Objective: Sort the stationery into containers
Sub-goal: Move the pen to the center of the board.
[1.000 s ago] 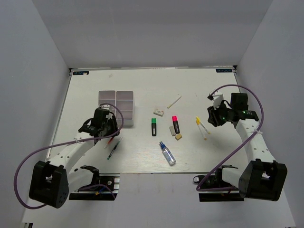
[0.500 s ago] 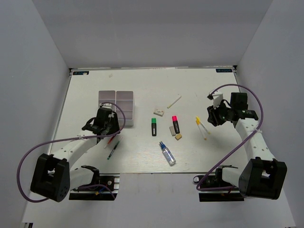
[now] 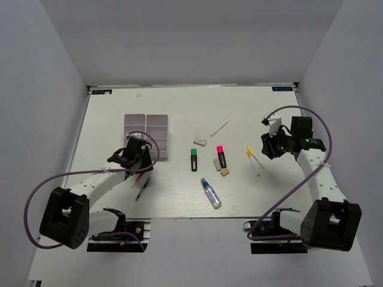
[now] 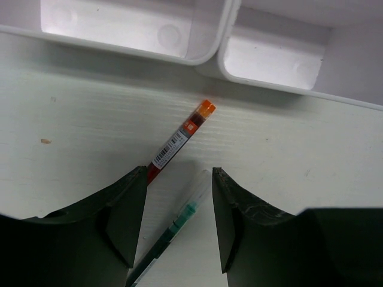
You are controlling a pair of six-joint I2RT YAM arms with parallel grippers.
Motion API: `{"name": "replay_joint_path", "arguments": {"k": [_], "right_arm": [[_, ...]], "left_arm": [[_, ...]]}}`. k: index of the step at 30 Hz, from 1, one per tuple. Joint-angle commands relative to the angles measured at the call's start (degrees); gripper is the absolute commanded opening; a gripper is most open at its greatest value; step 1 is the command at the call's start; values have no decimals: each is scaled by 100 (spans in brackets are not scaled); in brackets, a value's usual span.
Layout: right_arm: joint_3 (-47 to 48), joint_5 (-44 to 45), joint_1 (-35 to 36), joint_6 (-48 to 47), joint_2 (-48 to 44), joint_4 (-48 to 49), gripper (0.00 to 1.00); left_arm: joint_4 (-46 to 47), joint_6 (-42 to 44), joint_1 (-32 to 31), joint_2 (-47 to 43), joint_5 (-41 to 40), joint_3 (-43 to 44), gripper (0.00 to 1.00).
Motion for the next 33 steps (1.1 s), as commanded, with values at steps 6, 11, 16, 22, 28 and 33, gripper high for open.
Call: {"name": "replay_joint_path", "arguments": {"k": [6, 11, 16, 22, 28, 33], "right_arm": [[116, -31, -87, -138, -23, 72, 46], [98, -31, -122, -165, -58, 72, 46], [81, -110, -166, -147, -76, 54, 47], [81, -119, -219, -173, -128, 36, 47], [81, -136, -271, -182, -181, 54, 47], [81, -206, -315, -191, -181, 45, 47]], "left_arm": [[32, -455, -87, 172, -426, -64, 58], [33, -561, -87, 277, -488, -117, 58], [-142, -675, -87, 392, -664, -65, 58], [-213, -728, -140, 584, -725, -12, 56], [-213, -675, -324, 638, -453, -12, 47], [-213, -675, -535, 524, -348, -117, 41]]}}
